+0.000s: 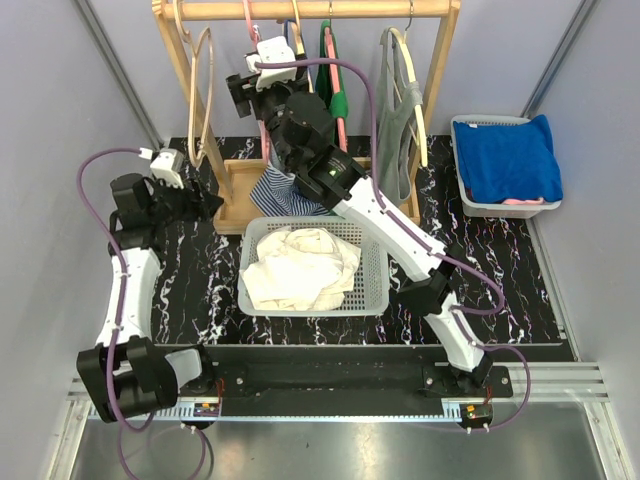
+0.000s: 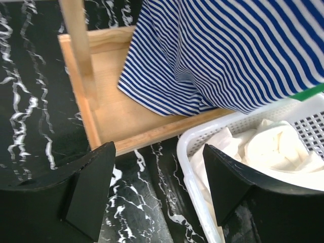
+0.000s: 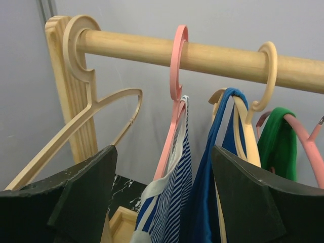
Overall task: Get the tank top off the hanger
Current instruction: Pick up the hanger from the clothesline.
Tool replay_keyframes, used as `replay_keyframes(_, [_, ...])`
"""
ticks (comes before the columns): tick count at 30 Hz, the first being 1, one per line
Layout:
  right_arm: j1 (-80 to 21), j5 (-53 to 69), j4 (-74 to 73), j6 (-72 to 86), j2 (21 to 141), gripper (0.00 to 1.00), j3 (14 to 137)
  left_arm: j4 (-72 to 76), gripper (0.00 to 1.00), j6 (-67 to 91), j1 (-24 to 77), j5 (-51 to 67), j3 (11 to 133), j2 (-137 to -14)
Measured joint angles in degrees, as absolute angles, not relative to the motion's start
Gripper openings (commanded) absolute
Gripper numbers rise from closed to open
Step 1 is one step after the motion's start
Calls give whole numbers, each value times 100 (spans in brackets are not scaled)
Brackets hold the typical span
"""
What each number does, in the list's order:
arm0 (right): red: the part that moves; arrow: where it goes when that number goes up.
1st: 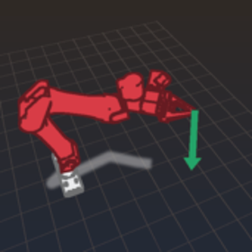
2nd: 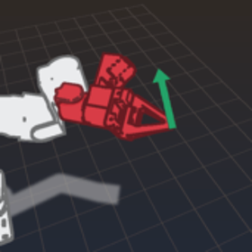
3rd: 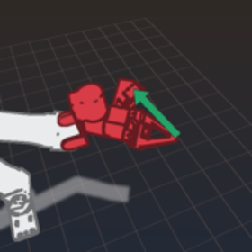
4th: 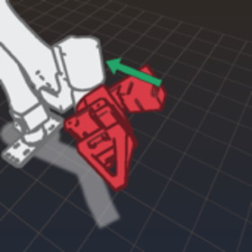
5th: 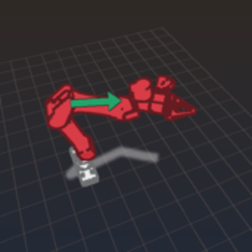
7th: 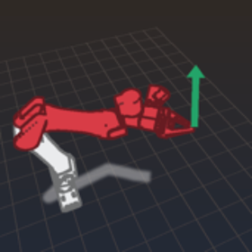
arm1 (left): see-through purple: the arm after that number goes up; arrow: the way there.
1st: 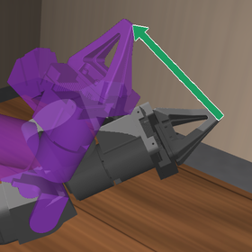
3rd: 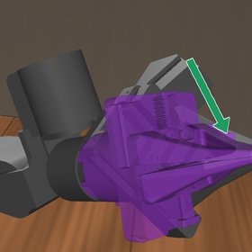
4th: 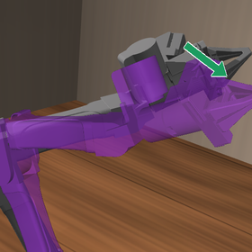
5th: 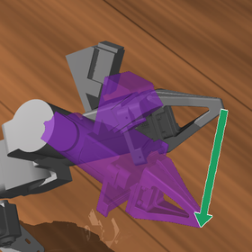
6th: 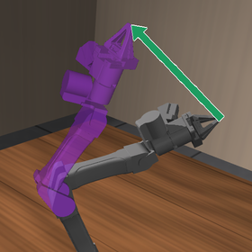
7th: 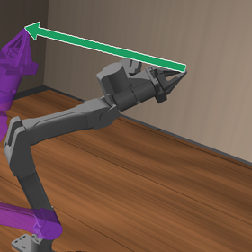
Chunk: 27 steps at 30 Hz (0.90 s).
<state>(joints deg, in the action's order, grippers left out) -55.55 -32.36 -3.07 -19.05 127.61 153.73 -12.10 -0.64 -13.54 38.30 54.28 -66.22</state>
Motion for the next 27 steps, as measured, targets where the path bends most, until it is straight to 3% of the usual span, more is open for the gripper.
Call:
replay_keyframes(4, [-5601,-3183,-464,-1728,12709,88,15327,-1420,74,-121,-1675,3439,5784,-6466])
replay_keyframes(8, [-5625,-3079,-633,-1487,12143,94,14514,-1702,73,-141,-2246,3140,6451,-6145])
replay_keyframes(11, [-5627,-3028,-563,-1365,11299,100,13430,-1798,72,-49,-2502,2993,7037,-5843])
replay_keyframes(15, [-5627,-2987,-148,-1317,9883,100,12068,-1693,69,484,-2512,3070,8023,-5662])
replay_keyframes(20, [-5629,-3000,631,-1406,8497,100,11054,-1194,63,1240,-1487,3199,9826,-6145])
replay_keyframes(27, [-5629,-3336,1503,-1664,7201,100,9666,-875,63,1879,-220,3190,11710,-7581])
